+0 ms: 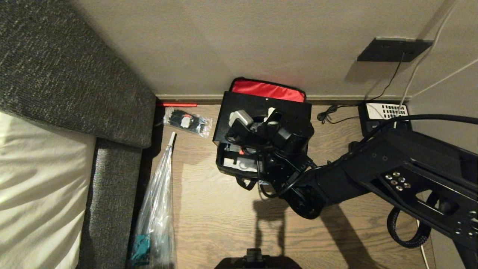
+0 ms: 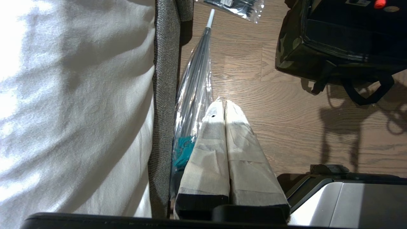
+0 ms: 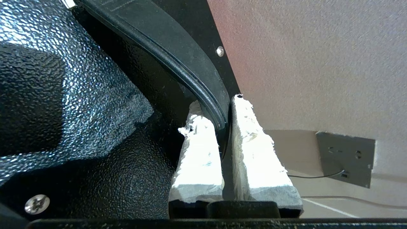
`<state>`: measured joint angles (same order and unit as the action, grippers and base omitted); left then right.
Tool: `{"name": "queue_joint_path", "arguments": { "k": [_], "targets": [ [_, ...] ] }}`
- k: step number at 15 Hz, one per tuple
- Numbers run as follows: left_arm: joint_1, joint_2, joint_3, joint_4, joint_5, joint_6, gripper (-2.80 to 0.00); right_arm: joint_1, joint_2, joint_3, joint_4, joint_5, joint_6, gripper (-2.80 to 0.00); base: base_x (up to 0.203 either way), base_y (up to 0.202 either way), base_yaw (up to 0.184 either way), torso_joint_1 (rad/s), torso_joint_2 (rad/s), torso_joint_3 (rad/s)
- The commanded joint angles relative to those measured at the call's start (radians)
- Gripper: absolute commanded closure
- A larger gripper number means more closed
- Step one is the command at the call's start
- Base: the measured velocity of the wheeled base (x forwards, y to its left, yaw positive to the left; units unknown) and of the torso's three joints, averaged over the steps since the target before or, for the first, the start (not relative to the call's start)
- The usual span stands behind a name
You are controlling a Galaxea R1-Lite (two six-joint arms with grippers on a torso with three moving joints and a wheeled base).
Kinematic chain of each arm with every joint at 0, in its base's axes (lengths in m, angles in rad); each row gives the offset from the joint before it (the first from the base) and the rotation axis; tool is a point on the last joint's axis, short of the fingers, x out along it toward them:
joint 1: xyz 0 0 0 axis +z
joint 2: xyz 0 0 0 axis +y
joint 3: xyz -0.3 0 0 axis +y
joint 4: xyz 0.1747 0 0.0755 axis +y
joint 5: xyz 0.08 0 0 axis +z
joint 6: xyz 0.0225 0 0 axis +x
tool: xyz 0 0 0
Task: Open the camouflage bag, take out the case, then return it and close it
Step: Lift the black box, then release the handle
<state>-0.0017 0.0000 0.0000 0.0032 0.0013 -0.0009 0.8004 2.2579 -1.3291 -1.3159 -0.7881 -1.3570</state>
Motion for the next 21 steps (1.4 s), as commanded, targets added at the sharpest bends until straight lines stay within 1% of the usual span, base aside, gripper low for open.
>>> {"name": "queue_joint_path", "arguments": {
  "k": [1, 3, 5, 8, 10, 17, 21],
  "targets": [
    [0.0, 0.0, 0.0, 0.0, 0.0, -0.001, 0.0, -0.002, -0.021, 0.003, 0.005, -0.004, -0.007, 0.0, 0.0, 0.0, 0.0, 0.0, 0.0, 0.0],
    [0.0, 0.0, 0.0, 0.0, 0.0, -0.001, 0.0, -0.004, -0.031, 0.018, 0.009, -0.006, -0.008, 0.0, 0.0, 0.0, 0.0, 0.0, 0.0, 0.0],
    [0.0, 0.0, 0.0, 0.0, 0.0, -0.001, 0.0, -0.004, -0.044, 0.025, 0.019, -0.043, -0.01, 0.0, 0.0, 0.0, 0.0, 0.0, 0.0, 0.0],
    [0.0, 0.0, 0.0, 0.0, 0.0, -0.001, 0.0, -0.005, -0.056, 0.039, 0.02, -0.053, -0.008, 0.0, 0.0, 0.0, 0.0, 0.0, 0.0, 0.0],
    [0.0, 0.0, 0.0, 0.0, 0.0, -0.001, 0.0, -0.011, -0.072, 0.061, 0.023, -0.075, -0.01, 0.0, 0.0, 0.0, 0.0, 0.0, 0.0, 0.0],
    [0.0, 0.0, 0.0, 0.0, 0.0, -0.001, 0.0, -0.035, -0.112, 0.099, 0.015, -0.077, -0.004, 0.0, 0.0, 0.0, 0.0, 0.0, 0.0, 0.0],
    [0.0, 0.0, 0.0, 0.0, 0.0, -0.001, 0.0, -0.062, -0.138, 0.12, 0.011, -0.077, -0.001, 0.0, 0.0, 0.0, 0.0, 0.0, 0.0, 0.0]
  ]
}}
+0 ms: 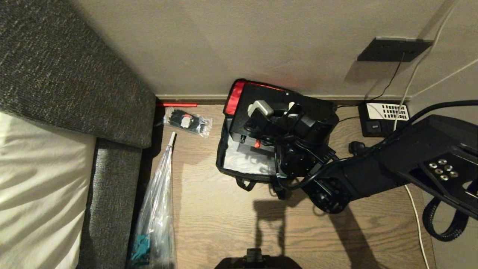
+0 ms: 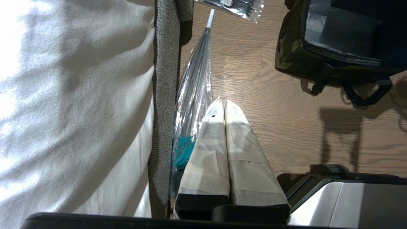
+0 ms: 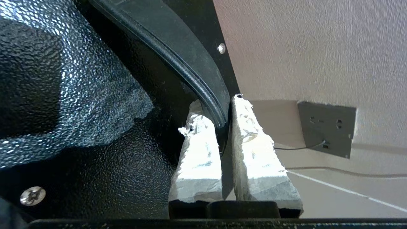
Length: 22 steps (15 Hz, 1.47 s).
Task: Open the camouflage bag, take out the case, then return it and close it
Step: Release the handle
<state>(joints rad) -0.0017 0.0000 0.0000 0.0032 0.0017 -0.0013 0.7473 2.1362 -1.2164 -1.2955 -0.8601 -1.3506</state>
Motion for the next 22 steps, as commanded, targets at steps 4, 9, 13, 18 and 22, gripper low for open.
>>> {"name": "queue_joint_path", "arguments": {
  "k": [4, 9, 13, 18, 22],
  "targets": [
    [0.0, 0.0, 0.0, 0.0, 0.0, 0.0, 0.0, -0.044, -0.035, 0.033, -0.026, -0.005, -0.002, 0.0, 0.0, 0.0, 0.0, 0.0, 0.0, 0.0],
    [0.0, 0.0, 0.0, 0.0, 0.0, 0.0, 0.0, -0.087, -0.061, 0.071, -0.03, -0.005, 0.02, 0.0, 0.0, 0.0, 0.0, 0.0, 0.0, 0.0],
    [0.0, 0.0, 0.0, 0.0, 0.0, 0.0, 0.0, -0.111, -0.081, 0.095, -0.028, -0.007, 0.048, 0.0, 0.0, 0.0, 0.0, 0.0, 0.0, 0.0],
    [0.0, 0.0, 0.0, 0.0, 0.0, 0.0, 0.0, -0.148, -0.1, 0.139, -0.029, -0.005, 0.079, 0.0, 0.0, 0.0, 0.0, 0.0, 0.0, 0.0],
    [0.0, 0.0, 0.0, 0.0, 0.0, 0.0, 0.0, -0.186, -0.113, 0.166, -0.03, -0.002, 0.093, 0.0, 0.0, 0.0, 0.0, 0.0, 0.0, 0.0]
  ]
}}
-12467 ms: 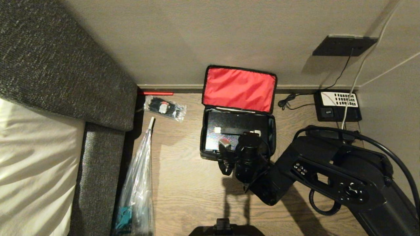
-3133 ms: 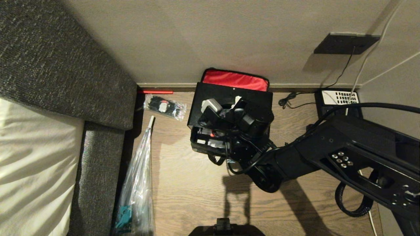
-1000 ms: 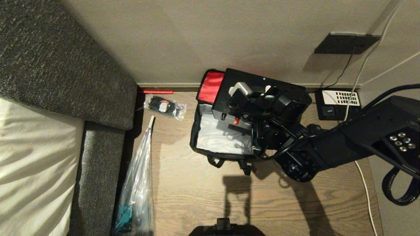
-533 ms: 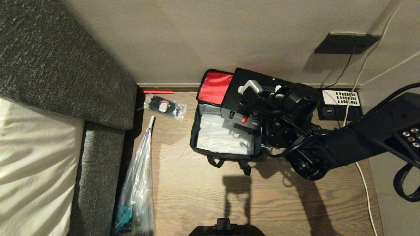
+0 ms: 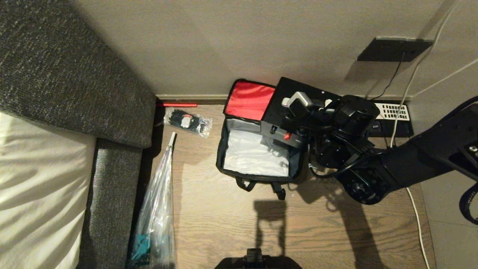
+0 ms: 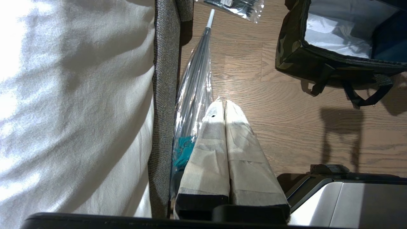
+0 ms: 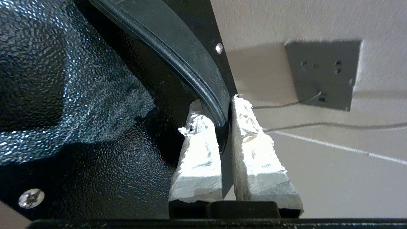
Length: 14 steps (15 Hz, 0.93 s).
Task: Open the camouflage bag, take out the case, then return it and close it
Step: Release the handle
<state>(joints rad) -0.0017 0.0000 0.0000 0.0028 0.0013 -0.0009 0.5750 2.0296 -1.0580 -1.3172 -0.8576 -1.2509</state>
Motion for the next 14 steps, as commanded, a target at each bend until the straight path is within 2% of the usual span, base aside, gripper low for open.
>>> {"name": "queue_joint_path", "arguments": {
  "k": [1, 14],
  "targets": [
    [0.0, 0.0, 0.0, 0.0, 0.0, 0.001, 0.0, -0.026, -0.01, 0.022, -0.009, -0.005, -0.003, 0.0, 0.0, 0.0, 0.0, 0.0, 0.0, 0.0],
    [0.0, 0.0, 0.0, 0.0, 0.0, -0.001, 0.0, -0.127, -0.069, 0.079, -0.003, -0.005, 0.003, 0.0, 0.0, 0.0, 0.0, 0.0, 0.0, 0.0]
  ]
}}
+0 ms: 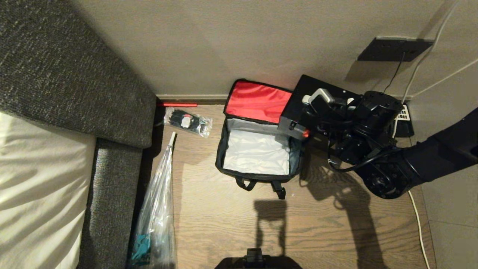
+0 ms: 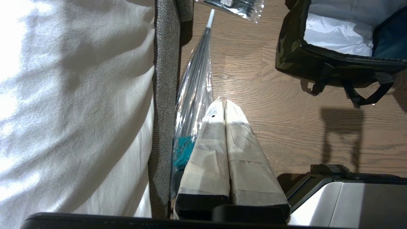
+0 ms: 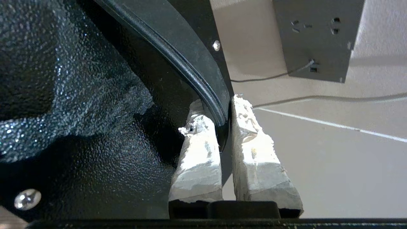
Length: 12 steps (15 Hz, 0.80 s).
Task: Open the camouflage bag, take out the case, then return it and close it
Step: Release the handle
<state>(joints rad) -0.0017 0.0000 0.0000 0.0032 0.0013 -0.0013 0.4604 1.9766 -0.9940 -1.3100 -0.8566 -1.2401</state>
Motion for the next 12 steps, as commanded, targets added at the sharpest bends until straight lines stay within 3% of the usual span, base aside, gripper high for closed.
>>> {"name": "queue_joint_path", "arguments": {
  "k": [1, 12],
  "targets": [
    [0.0, 0.0, 0.0, 0.0, 0.0, 0.0, 0.0, -0.017, -0.021, 0.02, -0.007, -0.006, -0.008, 0.0, 0.0, 0.0, 0.0, 0.0, 0.0, 0.0],
    [0.0, 0.0, 0.0, 0.0, 0.0, 0.0, 0.0, -0.087, -0.107, 0.11, -0.004, -0.007, -0.007, 0.0, 0.0, 0.0, 0.0, 0.0, 0.0, 0.0]
  ]
}}
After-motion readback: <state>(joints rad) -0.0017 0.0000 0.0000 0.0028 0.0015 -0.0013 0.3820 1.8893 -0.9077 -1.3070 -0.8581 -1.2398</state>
